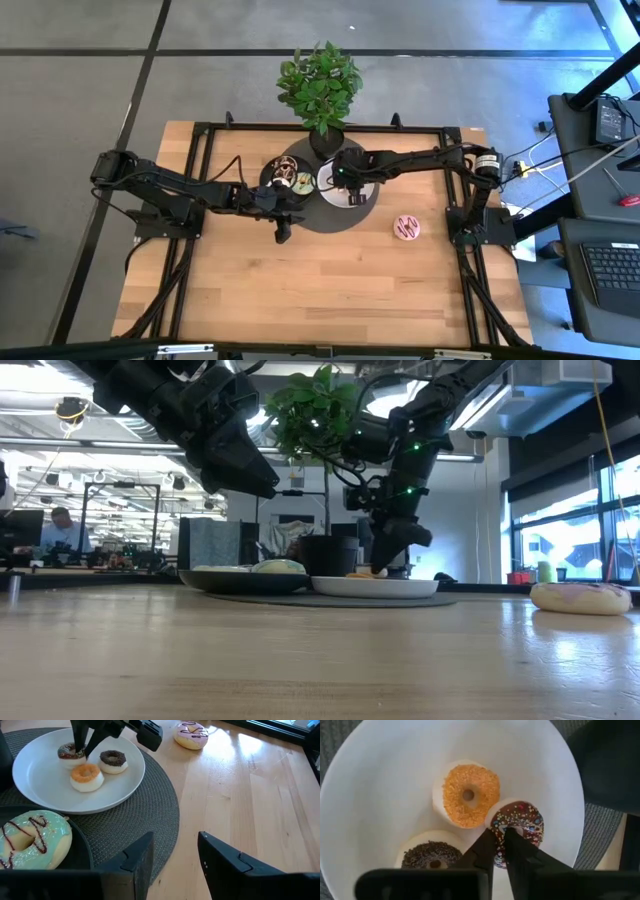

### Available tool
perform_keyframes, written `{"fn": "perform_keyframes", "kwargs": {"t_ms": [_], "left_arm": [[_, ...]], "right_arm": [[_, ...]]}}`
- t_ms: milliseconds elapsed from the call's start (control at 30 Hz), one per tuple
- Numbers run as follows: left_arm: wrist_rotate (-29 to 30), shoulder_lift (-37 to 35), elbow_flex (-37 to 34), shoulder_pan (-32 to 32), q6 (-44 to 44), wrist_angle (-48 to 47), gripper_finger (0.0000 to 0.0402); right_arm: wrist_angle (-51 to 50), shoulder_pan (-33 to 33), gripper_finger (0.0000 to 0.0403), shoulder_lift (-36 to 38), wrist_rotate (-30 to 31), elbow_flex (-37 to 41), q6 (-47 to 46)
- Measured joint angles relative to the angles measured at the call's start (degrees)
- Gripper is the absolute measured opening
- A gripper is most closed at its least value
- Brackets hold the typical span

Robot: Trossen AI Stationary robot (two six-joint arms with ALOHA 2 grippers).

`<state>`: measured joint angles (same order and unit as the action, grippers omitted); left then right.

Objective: Pick & Place donuts
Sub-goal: Put the small brown donut on the white plate

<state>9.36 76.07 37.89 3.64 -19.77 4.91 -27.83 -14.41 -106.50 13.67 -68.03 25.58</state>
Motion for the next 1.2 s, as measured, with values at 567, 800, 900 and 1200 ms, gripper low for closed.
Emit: {"fn": "perform_keyframes", "kwargs": {"t_ms": [567,800,900,1200], "left_arm": [[0.0,0.0,0.0,0.0,0.0,0.0,0.015],[0.0,0.0,0.0,0.0,0.0,0.0,0.015],[0.0,0.0,0.0,0.0,0.0,0.0,0.0149],[0.0,0.0,0.0,0.0,0.0,0.0,0.0152]], "right_arm": [[-3.0,4.7,0.0017,2.3,3.6,0.0,-3.3],[-4.6,5.0,0.0018,2.3,2.3,0.0,-6.1],[-4.8,5.0,0.0018,2.3,2.3,0.0,-6.7],[-5.5,5.0,0.0022,2.2,1.7,0.0,-7.1]]}}
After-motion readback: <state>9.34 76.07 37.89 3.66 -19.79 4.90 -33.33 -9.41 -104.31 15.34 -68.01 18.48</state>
